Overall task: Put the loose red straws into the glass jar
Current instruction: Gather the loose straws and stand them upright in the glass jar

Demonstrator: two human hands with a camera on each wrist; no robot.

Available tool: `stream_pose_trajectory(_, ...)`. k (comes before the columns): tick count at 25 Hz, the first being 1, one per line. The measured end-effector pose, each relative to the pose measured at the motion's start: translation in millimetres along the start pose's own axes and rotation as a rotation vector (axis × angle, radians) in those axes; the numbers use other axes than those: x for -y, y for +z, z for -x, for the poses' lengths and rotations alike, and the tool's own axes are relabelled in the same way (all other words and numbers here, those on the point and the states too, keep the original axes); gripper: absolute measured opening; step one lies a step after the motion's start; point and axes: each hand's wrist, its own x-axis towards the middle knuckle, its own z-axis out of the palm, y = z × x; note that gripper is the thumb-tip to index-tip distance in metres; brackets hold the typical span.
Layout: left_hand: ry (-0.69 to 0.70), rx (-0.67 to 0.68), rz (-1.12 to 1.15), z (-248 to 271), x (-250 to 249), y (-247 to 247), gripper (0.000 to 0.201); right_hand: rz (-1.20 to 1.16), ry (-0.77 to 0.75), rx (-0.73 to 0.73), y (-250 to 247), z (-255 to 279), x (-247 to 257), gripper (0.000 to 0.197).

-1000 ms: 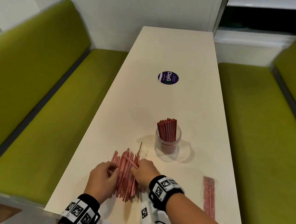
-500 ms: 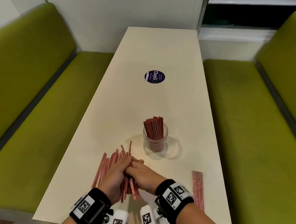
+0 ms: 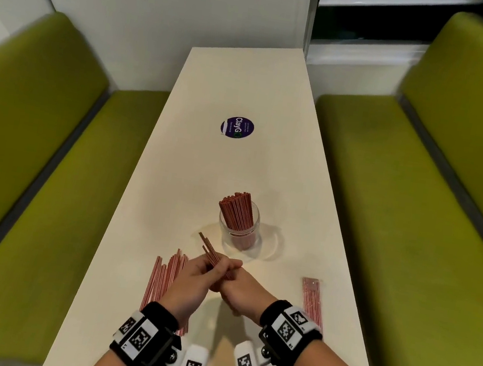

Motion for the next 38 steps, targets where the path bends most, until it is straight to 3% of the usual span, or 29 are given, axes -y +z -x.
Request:
stream_pose_trajectory(5,0.236,-0.172,-0.105,-14,-40,-3,0.008,0.23,0.011,-0.113,-12,-2,-11,0.044)
stream_pose_trajectory(9,0.413,-0.069,-0.738,-12,-44,11,0.007,0.171,-0.087,-0.109,-8,-6,-6,0.023)
stream_pose_trajectory(12,0.491,-0.111,-0.713,-12,-47,12,0.009,0.147,-0.14,-0.122,-12,-5,-4,0.024)
stream_pose_trajectory(15,0.488,-0.027,-0.906,-10,-44,12,0.01,0.183,-0.21,-0.128,-21,-1,-3,0.032)
stream_pose_trajectory(17,0.457,-0.051,-0.872,-8,-39,6,0.01,0.234,-0.155,-0.158,-26,-1,-3,0.019)
stream_pose_trajectory(20,0.349,-0.033,-0.745,-3,-33,-6,0.009,0.176,-0.066,-0.091,-37,2,-2,0.03)
stream_pose_trajectory(24,0.201,-0.074,-0.39,-3,-20,-19,0.013,-0.232,-0.059,0.065,-64,20,15,0.021)
stream_pose_trajectory(27,0.17,-0.191,-0.185,-8,-11,-22,0.008,-0.464,-0.043,-0.021,-71,17,23,0.016)
stream_pose_trajectory(30,0.186,-0.205,-0.194,-9,-8,-13,0.008,-0.395,-0.023,-0.125,-58,10,24,0.026)
stream_pose_trajectory(34,0.178,-0.083,-0.307,-11,-6,-14,0.009,-0.145,0.035,-0.119,-49,6,24,0.041)
stream_pose_trajectory(38,0.189,-0.096,-0.262,-9,-6,-19,0.007,-0.341,0.087,-0.119,-59,8,31,0.045)
